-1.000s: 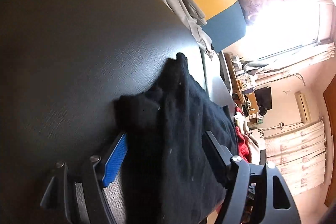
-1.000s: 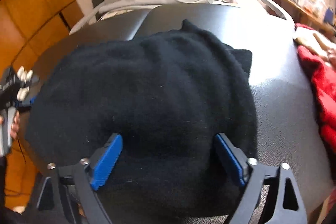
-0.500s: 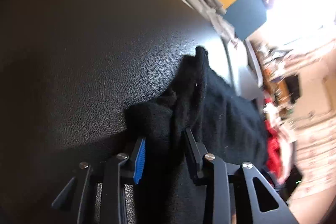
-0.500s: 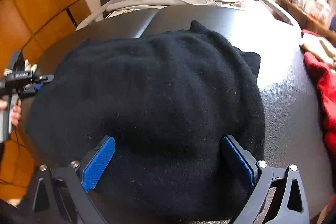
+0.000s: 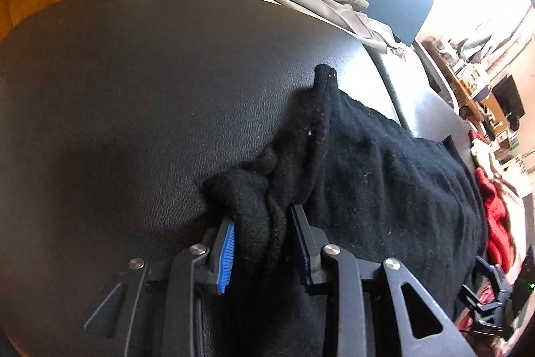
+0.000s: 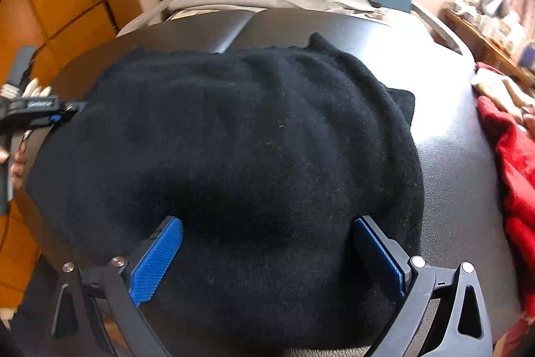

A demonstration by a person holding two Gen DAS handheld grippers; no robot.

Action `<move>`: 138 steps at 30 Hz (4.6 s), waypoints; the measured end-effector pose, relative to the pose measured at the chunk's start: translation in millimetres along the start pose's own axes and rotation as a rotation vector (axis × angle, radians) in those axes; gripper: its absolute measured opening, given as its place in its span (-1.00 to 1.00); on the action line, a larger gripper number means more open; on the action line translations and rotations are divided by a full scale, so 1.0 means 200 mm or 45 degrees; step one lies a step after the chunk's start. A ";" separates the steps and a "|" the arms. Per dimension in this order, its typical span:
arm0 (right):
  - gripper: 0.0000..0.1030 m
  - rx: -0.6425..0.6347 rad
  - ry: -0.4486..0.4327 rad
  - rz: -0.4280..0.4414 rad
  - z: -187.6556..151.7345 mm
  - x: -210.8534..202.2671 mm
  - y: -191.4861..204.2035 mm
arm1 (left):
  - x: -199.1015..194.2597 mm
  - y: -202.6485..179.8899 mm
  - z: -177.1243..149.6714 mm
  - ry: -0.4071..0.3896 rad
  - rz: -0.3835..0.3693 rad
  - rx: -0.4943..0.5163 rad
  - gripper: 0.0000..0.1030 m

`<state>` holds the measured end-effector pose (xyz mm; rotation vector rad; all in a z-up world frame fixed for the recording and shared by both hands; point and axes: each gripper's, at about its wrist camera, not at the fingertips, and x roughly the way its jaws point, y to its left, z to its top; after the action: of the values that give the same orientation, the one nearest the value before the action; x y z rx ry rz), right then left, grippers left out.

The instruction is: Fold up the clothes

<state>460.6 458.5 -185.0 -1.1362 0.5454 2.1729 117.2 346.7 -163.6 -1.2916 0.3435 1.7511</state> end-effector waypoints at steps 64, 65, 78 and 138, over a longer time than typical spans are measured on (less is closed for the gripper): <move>-0.31 0.370 0.044 0.597 0.15 0.10 -0.52 | 0.17 -1.39 0.08 0.225 -0.804 -0.265 -0.80; -0.31 0.377 0.038 0.605 0.15 0.11 -0.52 | 0.22 -1.39 0.06 0.260 -0.799 -0.293 -0.80; -0.32 0.454 -0.043 0.694 0.08 0.08 -0.56 | 0.18 -1.59 -0.01 0.391 -0.922 -0.192 -0.69; -0.82 0.321 -0.242 0.109 0.27 -0.14 -0.48 | -0.08 -1.12 -0.44 -0.121 -0.605 0.730 -0.65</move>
<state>507.9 552.0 -138.9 -0.7770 0.7686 2.1809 348.4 402.4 -124.0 -0.7886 0.4072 1.1850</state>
